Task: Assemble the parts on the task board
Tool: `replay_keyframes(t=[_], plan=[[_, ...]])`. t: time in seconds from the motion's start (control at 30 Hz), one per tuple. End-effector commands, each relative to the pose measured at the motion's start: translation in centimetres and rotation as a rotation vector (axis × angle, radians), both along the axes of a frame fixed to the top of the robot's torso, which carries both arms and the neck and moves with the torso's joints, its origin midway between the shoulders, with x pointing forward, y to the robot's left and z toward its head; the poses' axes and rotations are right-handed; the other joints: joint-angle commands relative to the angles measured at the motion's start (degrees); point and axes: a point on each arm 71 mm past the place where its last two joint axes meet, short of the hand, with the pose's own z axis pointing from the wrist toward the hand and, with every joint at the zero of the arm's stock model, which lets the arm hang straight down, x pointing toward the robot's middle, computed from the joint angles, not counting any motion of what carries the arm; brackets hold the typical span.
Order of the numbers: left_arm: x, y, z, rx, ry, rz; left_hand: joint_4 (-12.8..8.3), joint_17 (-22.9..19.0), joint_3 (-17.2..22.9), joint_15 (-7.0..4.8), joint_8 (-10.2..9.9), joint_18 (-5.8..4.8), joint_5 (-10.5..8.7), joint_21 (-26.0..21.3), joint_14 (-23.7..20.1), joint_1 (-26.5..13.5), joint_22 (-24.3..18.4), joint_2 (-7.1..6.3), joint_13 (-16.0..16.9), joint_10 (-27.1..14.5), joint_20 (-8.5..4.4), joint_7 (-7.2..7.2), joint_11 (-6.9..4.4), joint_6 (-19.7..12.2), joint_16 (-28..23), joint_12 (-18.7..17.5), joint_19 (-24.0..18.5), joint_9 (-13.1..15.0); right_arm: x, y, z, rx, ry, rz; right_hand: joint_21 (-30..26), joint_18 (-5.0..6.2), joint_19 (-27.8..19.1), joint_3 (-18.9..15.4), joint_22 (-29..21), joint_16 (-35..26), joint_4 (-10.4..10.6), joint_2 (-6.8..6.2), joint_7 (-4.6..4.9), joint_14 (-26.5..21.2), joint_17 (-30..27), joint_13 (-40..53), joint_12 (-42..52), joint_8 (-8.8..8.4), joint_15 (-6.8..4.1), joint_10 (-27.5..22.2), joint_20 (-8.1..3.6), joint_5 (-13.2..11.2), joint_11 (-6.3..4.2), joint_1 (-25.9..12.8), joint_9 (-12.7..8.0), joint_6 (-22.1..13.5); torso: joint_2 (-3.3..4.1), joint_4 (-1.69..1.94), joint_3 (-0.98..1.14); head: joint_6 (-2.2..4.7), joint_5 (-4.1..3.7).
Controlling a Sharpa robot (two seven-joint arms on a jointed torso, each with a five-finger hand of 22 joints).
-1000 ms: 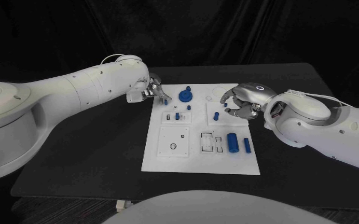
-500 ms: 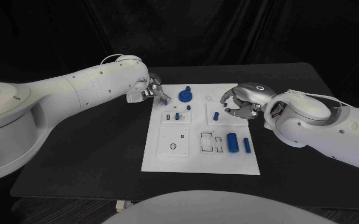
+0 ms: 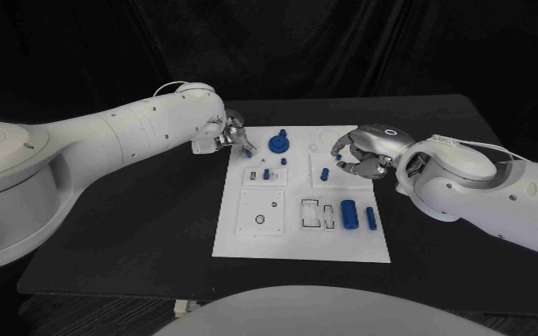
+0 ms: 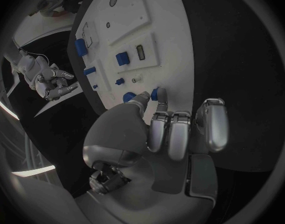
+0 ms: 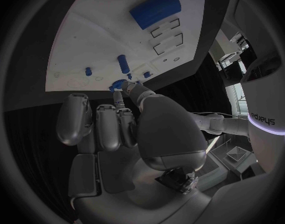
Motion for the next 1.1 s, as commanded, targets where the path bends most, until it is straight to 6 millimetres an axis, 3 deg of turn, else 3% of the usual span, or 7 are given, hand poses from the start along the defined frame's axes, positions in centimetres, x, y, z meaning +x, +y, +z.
replay_keyframes(t=[0.03, 0.2, 0.3, 0.6, 1.1], plan=[[-0.1, -0.3, -0.1, -0.015, 0.004, -0.017, -0.8, 15.1, 1.3, -0.54, -0.4, -0.16, 1.59, -0.1, 6.1, 1.0, 10.7, -0.43, 11.4, 1.1, -0.47, -0.47, -0.58, 0.3, 0.2, -0.2, -0.1, 0.1, 0.0, 0.0, 0.0, 0.007, -0.002, -0.007, -0.4, 0.31, -0.3, 0.1, 8.6, 0.0, 0.4, 0.56, -0.13, 2.3, 0.0, 2.5, -0.3, -0.41, 0.39, -0.2, 0.17, 0.5, 0.12, -0.2, 0.0, 0.4, 0.0, -0.03, -0.01, -0.01, 0.11], [-0.1, -0.1, -0.1, -0.013, 0.006, -0.015, -1.9, 15.1, 3.5, -0.68, -0.7, -0.15, 3.67, -0.2, 6.1, 1.5, 10.7, -0.97, 11.4, 1.1, -0.65, -0.62, -0.72, 0.5, 0.2, -0.3, -0.1, 0.3, 0.1, 0.0, -0.1, 0.006, -0.001, -0.007, -0.3, 0.31, -0.3, 0.1, 8.6, 0.1, 0.4, 0.61, -0.12, 2.3, 0.1, 2.5, -0.3, -0.43, 0.4, -0.2, 0.17, 0.6, 0.12, -0.2, 0.0, 0.4, 0.0, -0.04, 0.0, -0.01, 0.15], [-0.1, -0.1, -0.1, -0.012, 0.007, -0.014, -3.1, 15.1, 6.2, -0.8, -0.8, -0.16, 4.0, -0.1, 6.1, 1.8, 10.7, -1.59, 11.4, 1.0, -0.76, -0.71, -0.8, 0.5, 0.2, -0.3, -0.1, 0.5, 0.1, 0.0, -0.1, 0.005, 0.0, -0.007, -0.5, 0.35, -0.3, 0.1, 8.5, 0.0, 0.5, 0.68, -0.12, 2.3, 0.0, 2.5, -0.3, -0.44, 0.4, -0.2, 0.17, 0.7, 0.12, -0.2, 0.0, 0.4, 0.0, -0.03, 0.0, -0.01, 0.22], [-0.2, 0.4, -0.1, -0.014, -0.007, -0.002, -6.7, 15.1, 15.0, -0.83, -0.7, -0.25, 8.07, 0.2, 6.1, 0.8, 10.8, -4.04, 11.5, 1.3, -0.87, -0.55, -0.82, 0.3, 0.2, -0.3, 0.2, 1.9, 0.1, -0.1, -0.1, 0.005, -0.001, -0.009, -0.7, 0.38, -0.4, 0.1, 8.5, 0.0, 0.5, 0.71, -0.12, 2.3, -0.1, 2.5, -0.3, -0.44, 0.4, -0.2, 0.18, 0.7, 0.13, -0.2, 0.0, 0.4, -0.03, 0.02, 0.0, -0.01, 0.28], [-1.2, 1.5, 0.2, -0.016, -0.072, 0.056, -8.6, 15.1, 19.2, -0.79, -0.6, -0.38, 9.82, 0.7, 6.1, -0.5, 10.9, -5.06, 11.3, 1.3, -0.81, -0.11, -0.64, -0.1, 0.2, -0.5, 0.7, 2.9, 0.0, -0.3, -0.1, 0.005, -0.001, -0.014, -0.8, 0.4, -0.4, 0.2, 8.4, 0.0, 0.5, 0.76, -0.12, 2.3, -0.1, 2.4, -0.3, -0.45, 0.41, -0.2, 0.18, 0.8, 0.13, -0.2, 0.0, 0.4, -0.04, 0.02, -0.01, -0.01, 1.62]])
